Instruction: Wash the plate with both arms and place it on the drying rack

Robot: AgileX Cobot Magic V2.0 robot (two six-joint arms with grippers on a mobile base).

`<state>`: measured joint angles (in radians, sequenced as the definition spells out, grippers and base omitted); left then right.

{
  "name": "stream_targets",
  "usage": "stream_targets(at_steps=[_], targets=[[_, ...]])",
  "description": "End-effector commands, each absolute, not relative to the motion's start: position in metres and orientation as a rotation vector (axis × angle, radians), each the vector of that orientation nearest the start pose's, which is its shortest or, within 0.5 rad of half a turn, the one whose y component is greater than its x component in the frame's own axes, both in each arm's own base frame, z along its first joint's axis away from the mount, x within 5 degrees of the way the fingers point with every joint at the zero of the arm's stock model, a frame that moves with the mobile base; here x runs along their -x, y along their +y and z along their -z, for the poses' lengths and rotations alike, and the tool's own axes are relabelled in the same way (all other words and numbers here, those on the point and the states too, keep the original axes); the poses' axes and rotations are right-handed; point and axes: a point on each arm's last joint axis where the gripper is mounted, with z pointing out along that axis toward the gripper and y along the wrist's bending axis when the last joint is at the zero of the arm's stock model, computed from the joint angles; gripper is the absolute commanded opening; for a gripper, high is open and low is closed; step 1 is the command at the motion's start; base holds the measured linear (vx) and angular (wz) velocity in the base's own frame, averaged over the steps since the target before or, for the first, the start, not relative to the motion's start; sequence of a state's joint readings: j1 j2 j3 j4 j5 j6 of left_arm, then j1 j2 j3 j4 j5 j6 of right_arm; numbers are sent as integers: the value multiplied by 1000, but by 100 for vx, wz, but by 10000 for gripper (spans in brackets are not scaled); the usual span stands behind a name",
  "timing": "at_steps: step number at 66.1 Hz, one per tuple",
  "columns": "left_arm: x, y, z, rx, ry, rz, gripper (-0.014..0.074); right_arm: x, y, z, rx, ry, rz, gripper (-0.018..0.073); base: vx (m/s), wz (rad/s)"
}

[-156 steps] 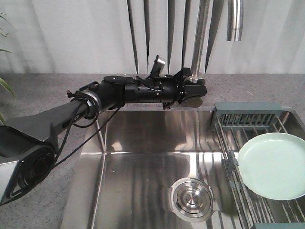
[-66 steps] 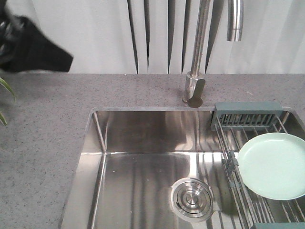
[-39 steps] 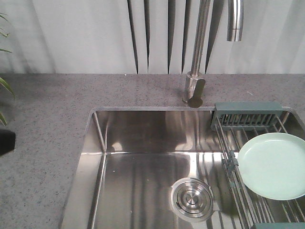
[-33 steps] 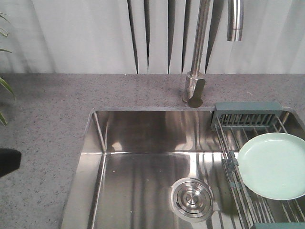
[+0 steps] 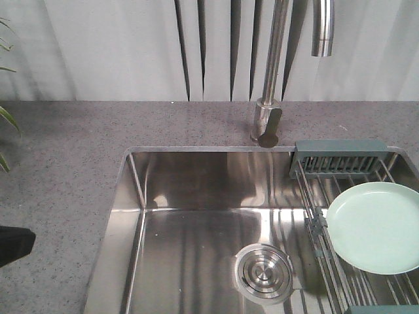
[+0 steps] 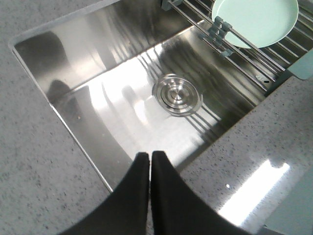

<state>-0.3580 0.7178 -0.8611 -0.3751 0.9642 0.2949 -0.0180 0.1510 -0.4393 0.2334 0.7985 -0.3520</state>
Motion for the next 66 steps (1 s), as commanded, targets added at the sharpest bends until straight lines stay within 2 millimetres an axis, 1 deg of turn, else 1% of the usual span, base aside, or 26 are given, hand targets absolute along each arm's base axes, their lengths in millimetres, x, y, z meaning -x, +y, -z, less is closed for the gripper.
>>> stream_targets(at_steps=[1,7,15,20,21,22,23,31,34,36,43,45,48,52,59,66], targets=[[-106,-67,-368,-660,2033,456,-6,-38,14,-293,260,1877,-15,-8,0,0],[-108,-65,-350,-647,1996,407,-6,-38,14,-293,260,1877,-15,-8,0,0],[-106,-57,-305,-563,1992,345,-6,-37,14,-293,261,1881,-16,-8,0,0],[-99,-50,-278,-518,1956,311,-6,-37,14,-292,262,1883,-17,-8,0,0],[-97,-49,-269,-512,1960,307,-6,-37,14,-292,262,1883,-17,-8,0,0],[-96,-47,-265,-499,1940,300,-6,-37,14,-292,262,1883,-17,-8,0,0],[-93,-46,-258,-491,1934,295,-6,-37,14,-292,262,1883,-17,-8,0,0],[-80,-35,-223,-404,1819,271,-6,-37,14,-292,262,1883,-17,-8,0,0],[-75,-32,-209,-349,1790,285,-6,-37,14,-292,262,1883,-17,-8,0,0],[-73,-29,-203,-304,1754,300,-6,-37,14,-292,262,1883,-17,-8,0,0],[-66,-24,-189,-237,1670,324,-6,-37,14,-292,262,1883,-17,-8,0,0],[-64,-24,-189,-239,1649,324,-6,-37,14,-292,262,1883,-17,-8,0,0],[-61,-23,-191,-284,1614,284,-6,-37,14,-292,262,1885,-17,-8,0,0],[-59,-21,-194,-296,1561,245,-6,-37,14,-292,262,1885,-17,-8,0,0],[-56,-15,-196,-227,1523,181,-6,-37,14,-292,262,1884,-20,-8,0,0],[-55,-10,-194,-152,1542,124,-6,-37,14,-292,262,1885,-19,-8,0,0]])
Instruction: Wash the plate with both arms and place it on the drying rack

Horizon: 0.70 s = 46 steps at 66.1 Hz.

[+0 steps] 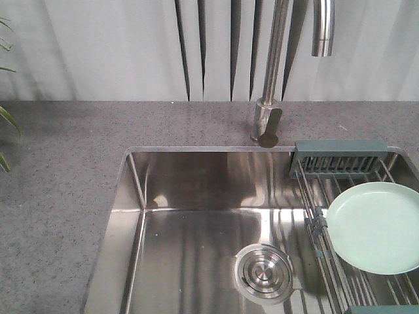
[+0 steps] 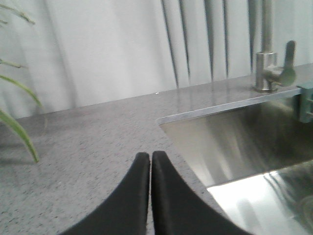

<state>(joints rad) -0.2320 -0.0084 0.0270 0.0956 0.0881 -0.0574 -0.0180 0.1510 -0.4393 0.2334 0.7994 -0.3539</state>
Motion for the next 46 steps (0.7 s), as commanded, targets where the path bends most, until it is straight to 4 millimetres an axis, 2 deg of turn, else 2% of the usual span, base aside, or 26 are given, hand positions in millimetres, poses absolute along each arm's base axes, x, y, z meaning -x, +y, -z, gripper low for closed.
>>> stream_targets(at_steps=[1,16,46], targets=[[-56,-9,-194,-141,1548,111,-6,-37,14,-292,262,1885,-19,-8,0,0],[-56,-4,-195,-47,1544,57,-6,-37,14,-292,262,1885,-21,-8,0,0],[-56,-3,-194,-25,1548,61,-6,-37,14,-292,262,1885,-21,-8,0,0]])
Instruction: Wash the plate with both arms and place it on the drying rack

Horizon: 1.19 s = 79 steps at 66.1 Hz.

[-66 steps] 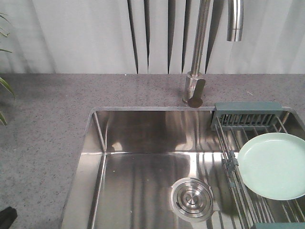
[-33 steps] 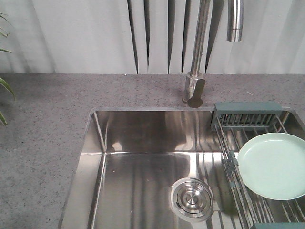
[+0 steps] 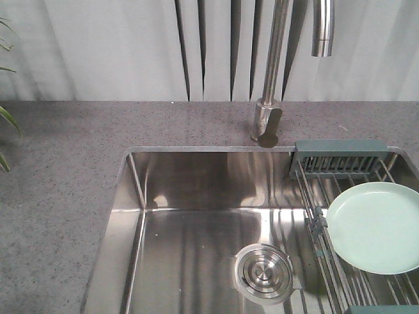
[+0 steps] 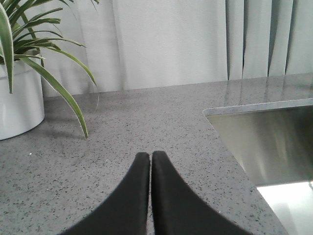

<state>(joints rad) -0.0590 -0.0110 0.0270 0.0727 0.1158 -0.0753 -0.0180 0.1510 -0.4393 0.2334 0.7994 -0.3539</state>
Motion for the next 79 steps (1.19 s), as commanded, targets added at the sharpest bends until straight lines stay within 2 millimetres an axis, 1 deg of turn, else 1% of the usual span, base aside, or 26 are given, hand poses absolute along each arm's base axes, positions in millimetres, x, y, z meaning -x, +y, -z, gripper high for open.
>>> stream_targets(at_steps=[1,45,50,54,61,72,79], targets=[[-56,-3,-194,-25,1548,61,-6,-37,14,-292,262,1885,-21,-8,0,0],[-56,-3,-194,-25,1548,61,-6,-37,14,-292,262,1886,-22,-8,0,0],[-56,-3,-194,-25,1548,61,-6,-40,14,-289,247,1868,-23,-8,0,0],[-56,-3,-194,-25,1548,61,-6,-46,13,-281,214,1831,-32,-8,0,0],[-56,-3,-194,-25,1548,61,-6,-57,10,-258,158,1805,-35,-8,0,0],[-56,-3,-194,-25,1548,61,-6,-55,5,-227,28,1804,-56,-8,0,0],[-56,-3,-194,-25,1548,61,-6,-53,1,-212,-39,1786,-39,-8,0,0]])
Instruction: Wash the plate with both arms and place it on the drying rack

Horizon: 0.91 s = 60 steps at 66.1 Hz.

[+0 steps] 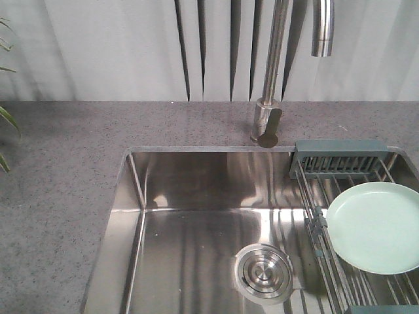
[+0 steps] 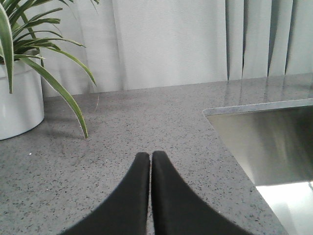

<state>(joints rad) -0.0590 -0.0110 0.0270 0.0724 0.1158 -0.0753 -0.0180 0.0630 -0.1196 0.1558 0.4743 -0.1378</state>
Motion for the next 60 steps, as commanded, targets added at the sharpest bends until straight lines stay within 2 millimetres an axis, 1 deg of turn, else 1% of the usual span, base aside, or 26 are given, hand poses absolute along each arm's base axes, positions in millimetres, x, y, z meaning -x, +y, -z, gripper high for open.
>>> stream_targets(at_steps=[1,14,22,32,42,49,60], targets=[[-56,-3,-194,-25,1548,61,-6,-53,0,-209,-47,1782,-35,-8,0,0],[-56,-3,-194,-25,1548,61,-6,-57,-1,-178,-75,1735,-37,-8,0,0],[-56,-3,-194,-25,1549,61,-6,-58,-1,-182,-63,1693,-29,-8,0,0],[-56,-3,-194,-25,1549,61,-6,-58,-1,-194,-50,1567,-21,-8,0,0],[-56,-3,-194,-25,1549,61,-6,-58,-1,-201,-50,1479,-24,-8,0,0],[-56,-3,-194,-25,1549,61,-6,-58,-1,-205,-68,1442,-42,-8,0,0],[-56,-3,-194,-25,1549,61,-6,-58,-1,-205,-69,1440,-43,-8,0,0]])
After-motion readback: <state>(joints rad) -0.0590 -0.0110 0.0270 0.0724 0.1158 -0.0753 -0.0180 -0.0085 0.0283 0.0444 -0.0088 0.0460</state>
